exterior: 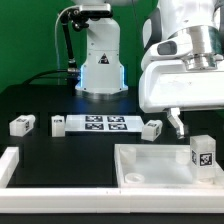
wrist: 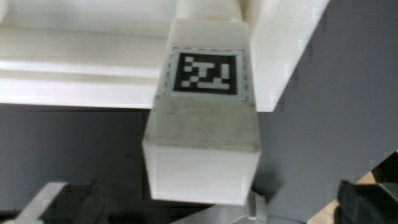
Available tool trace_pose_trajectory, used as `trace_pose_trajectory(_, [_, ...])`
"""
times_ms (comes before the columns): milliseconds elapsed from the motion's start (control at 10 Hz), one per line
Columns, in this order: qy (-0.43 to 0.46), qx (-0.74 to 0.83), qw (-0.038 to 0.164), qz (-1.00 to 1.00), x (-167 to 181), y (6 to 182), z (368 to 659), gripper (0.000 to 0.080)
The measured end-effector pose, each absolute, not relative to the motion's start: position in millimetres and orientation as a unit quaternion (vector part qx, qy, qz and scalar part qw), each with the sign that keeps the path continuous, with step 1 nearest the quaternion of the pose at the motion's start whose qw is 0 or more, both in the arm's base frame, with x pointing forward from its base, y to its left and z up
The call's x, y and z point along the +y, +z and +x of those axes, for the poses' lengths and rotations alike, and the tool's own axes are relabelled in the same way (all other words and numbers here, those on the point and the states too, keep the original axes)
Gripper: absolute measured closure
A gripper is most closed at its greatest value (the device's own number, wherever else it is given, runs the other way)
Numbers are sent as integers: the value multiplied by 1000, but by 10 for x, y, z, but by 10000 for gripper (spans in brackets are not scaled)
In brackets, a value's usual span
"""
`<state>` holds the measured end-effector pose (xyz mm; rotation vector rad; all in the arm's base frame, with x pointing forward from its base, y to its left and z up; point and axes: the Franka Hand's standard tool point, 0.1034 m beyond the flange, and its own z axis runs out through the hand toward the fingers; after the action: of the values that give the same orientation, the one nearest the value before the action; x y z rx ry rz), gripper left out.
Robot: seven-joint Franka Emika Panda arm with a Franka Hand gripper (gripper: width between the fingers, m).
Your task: Assemble square table
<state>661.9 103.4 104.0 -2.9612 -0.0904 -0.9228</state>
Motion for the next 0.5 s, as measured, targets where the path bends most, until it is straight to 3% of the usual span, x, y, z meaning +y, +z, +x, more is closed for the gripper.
trace_pose_trajectory(300, [-290, -30, 18, -957, 1017, 1025, 6612, 151])
trace_pose_trajectory(500, [-206, -22, 19, -978, 821, 1072, 6607, 151])
